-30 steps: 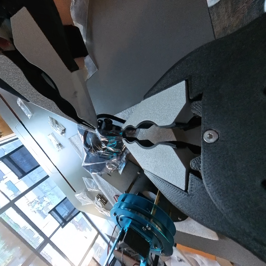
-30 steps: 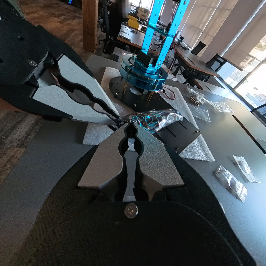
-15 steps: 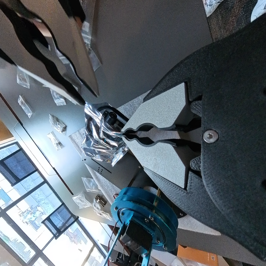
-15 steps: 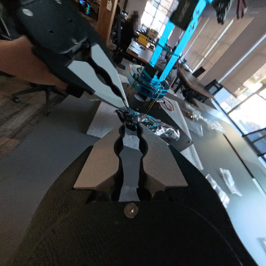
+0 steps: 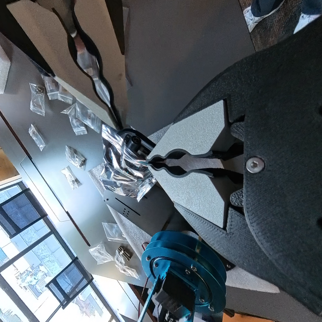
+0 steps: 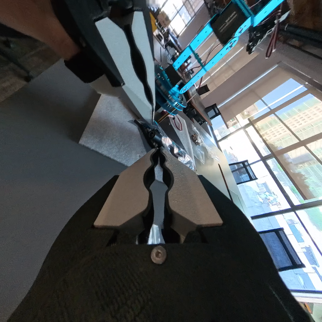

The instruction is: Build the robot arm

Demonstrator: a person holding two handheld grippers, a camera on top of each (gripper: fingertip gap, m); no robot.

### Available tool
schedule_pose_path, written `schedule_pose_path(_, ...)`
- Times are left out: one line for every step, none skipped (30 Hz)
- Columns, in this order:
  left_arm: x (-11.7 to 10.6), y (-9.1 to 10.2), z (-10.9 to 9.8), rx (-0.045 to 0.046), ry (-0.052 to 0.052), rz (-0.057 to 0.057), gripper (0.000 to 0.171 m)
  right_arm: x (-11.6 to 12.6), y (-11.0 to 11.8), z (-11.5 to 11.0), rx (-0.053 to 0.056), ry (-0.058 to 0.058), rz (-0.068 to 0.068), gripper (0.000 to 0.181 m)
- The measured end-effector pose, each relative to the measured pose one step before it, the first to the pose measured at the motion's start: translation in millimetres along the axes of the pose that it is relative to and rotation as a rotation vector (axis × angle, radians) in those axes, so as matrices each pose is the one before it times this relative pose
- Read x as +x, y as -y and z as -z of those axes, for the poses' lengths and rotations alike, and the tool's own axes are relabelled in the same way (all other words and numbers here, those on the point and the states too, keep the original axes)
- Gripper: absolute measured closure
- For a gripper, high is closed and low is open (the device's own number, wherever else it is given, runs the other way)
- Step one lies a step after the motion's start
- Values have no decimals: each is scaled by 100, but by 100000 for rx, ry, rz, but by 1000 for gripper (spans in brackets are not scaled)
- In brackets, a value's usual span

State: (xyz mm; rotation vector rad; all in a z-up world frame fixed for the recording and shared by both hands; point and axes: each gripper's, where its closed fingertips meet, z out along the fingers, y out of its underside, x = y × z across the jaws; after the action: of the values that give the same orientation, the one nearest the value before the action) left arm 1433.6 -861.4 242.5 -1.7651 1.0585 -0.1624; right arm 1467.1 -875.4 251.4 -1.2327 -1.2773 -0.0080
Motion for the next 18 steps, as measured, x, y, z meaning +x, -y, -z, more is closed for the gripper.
schedule_pose_path(-7, 102, 16, -37, -977, 1120, 171, -110, 141, -25, 992, 1648, -1350, 181)
schedule_pose_path(-77, 54, -6, -496, -607, 1053, 171, -100, -22, -43, 182, 1189, -1102, 181)
schedule_pose_path(-70, 75, -11, -425, -852, 793, 171, -144, -137, -19, -599, 1391, -561, 181)
schedule_pose_path(-14, 79, -5, -201, -1217, 1156, 171, 50, -177, 53, -1291, 34, 414, 181)
schedule_pose_path(38, 108, -17, -137, -1620, 1676, 171, 372, -86, 151, -808, -2029, 817, 181)
schedule_pose_path(14, 98, -19, -125, -1537, 1826, 171, -24, 16, 141, -291, 827, -626, 181)
schedule_pose_path(-43, 111, -9, 0, -1087, 1330, 171, -243, 86, 112, 319, 2219, -2909, 181)
schedule_pose_path(-51, 78, -23, 14, -663, 842, 171, -167, 251, 91, 1649, 1292, -3073, 181)
schedule_pose_path(19, 113, -16, 326, -807, 583, 171, -124, 179, -17, 993, 844, -2141, 181)
schedule_pose_path(75, 99, -13, 252, -811, 410, 171, 145, -41, -140, -677, -970, -911, 181)
schedule_pose_path(61, 87, -11, 148, -556, 96, 171, 274, 76, -116, 1, -1942, 451, 181)
schedule_pose_path(14, 84, -3, 31, -110, -467, 171, -20, 189, -86, 720, -81, 1111, 181)
schedule_pose_path(16, 100, 19, 47, 86, -931, 171, 266, 67, -63, -32, -2249, 1475, 181)
schedule_pose_path(36, 111, 38, 12, -76, -999, 171, 254, -56, -61, -708, -2347, 1884, 181)
schedule_pose_path(75, 116, 42, -164, -381, -1028, 171, -94, -147, -108, -1220, -214, 2001, 181)
schedule_pose_path(101, 63, 35, -560, -459, -990, 171, 50, -190, -72, -1346, -1414, 2291, 181)
schedule_pose_path(85, 56, 25, -559, -237, -1211, 171, 211, 31, 14, -129, -2570, 2569, 181)
schedule_pose_path(46, 58, 38, -460, 151, -1459, 171, 114, 102, 49, 227, -1537, 2063, 181)
